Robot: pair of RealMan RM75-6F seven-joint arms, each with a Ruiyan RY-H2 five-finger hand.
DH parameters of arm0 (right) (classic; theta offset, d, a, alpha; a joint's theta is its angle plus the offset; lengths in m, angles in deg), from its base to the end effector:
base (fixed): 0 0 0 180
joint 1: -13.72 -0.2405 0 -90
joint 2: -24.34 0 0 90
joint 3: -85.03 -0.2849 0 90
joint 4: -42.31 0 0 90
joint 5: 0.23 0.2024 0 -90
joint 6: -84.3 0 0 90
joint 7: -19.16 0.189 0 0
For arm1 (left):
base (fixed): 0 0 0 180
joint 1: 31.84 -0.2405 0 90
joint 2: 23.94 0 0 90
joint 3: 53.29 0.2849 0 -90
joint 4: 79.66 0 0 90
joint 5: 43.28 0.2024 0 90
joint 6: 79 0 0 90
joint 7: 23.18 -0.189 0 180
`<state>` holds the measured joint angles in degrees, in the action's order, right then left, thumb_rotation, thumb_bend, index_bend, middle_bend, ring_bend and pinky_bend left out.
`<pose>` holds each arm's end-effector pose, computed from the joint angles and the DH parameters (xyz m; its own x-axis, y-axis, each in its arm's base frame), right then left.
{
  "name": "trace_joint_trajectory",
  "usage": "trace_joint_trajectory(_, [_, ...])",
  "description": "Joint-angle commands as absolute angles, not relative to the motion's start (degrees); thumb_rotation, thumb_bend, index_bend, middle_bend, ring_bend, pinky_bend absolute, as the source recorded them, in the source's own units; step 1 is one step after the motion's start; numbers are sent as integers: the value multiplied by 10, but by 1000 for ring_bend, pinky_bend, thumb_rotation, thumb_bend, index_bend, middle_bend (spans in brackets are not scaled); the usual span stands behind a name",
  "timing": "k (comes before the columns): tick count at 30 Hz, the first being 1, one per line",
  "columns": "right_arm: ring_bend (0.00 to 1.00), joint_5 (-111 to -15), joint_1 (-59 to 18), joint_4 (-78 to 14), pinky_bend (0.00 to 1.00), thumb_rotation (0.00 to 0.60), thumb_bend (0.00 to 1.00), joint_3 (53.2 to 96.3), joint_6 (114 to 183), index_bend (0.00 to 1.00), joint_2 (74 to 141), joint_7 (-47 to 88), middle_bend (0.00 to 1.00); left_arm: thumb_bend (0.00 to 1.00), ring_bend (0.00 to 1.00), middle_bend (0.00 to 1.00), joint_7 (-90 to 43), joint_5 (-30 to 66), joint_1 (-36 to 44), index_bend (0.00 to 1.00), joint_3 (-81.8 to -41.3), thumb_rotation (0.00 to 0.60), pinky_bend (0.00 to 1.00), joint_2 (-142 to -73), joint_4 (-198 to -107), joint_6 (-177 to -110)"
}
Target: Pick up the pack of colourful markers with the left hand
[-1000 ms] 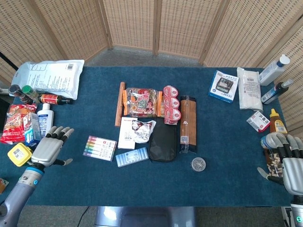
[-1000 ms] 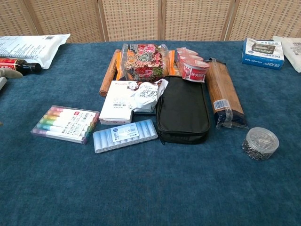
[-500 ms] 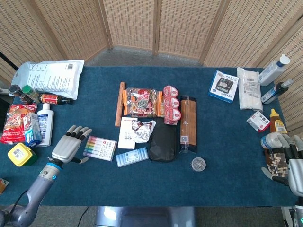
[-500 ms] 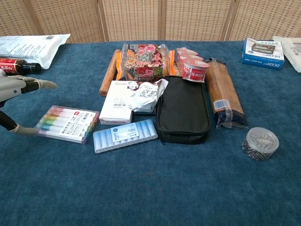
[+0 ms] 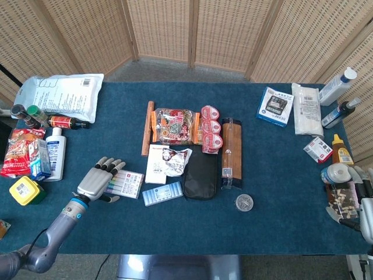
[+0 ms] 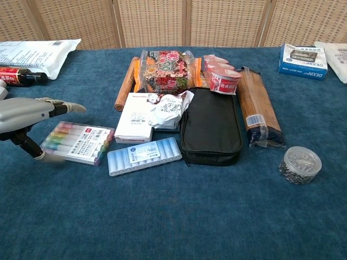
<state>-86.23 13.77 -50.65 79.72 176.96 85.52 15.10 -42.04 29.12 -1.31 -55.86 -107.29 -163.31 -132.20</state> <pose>-0.3373 -0.2052 0.2253 0.4973 0.1331 0.8573 -0.8676 0.0751 0.4916 -0.2624 0.3381 -0.0170 0.5714 0.3647 0.7352 0.8163 -0.3447 -0.4634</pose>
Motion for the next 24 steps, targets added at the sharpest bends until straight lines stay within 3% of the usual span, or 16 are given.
trace_joint_trajectory(1, [0,-863,140,-507,0,475,33,797,1774,0,854,153,0,0,0,0,-415,289,-9,71,-558,462,0,-1080,-1626,-1316])
trace_joint_trajectory(8, [0,-864,147,-506,0,473,33,797,1783,0,853,157,0,0,0,0,-393,278,4,151,-558,464,0,-1095,-1608,-1289])
trace_joint_trajectory(19, [0,-863,153,-506,0,479,33,796,1788,0,855,161,0,0,0,0,-374,278,9,408,-554,466,0,-1106,-1592,-1283])
trace_joint_trajectory(24, [0,-864,152,-505,0,477,33,794,1788,0,857,162,0,0,0,0,-359,292,5,560,-554,513,0,-1112,-1587,-1302])
